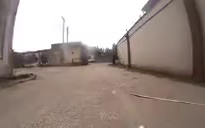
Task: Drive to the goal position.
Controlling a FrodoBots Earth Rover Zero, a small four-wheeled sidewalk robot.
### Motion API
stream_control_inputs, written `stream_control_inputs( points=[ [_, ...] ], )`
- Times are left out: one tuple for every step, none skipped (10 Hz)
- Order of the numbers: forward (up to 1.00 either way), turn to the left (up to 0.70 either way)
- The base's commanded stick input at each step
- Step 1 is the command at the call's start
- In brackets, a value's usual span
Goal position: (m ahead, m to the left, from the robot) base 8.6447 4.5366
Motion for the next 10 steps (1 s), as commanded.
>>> stream_control_inputs(
  points=[
    [0.30, 0.00],
    [0.30, 0.00],
    [0.30, 0.00],
    [0.30, 0.00],
    [0.30, 0.00],
    [0.30, 0.00],
    [0.30, 0.00],
    [0.30, 0.00],
    [0.30, 0.00],
    [0.30, 0.00]
  ],
)
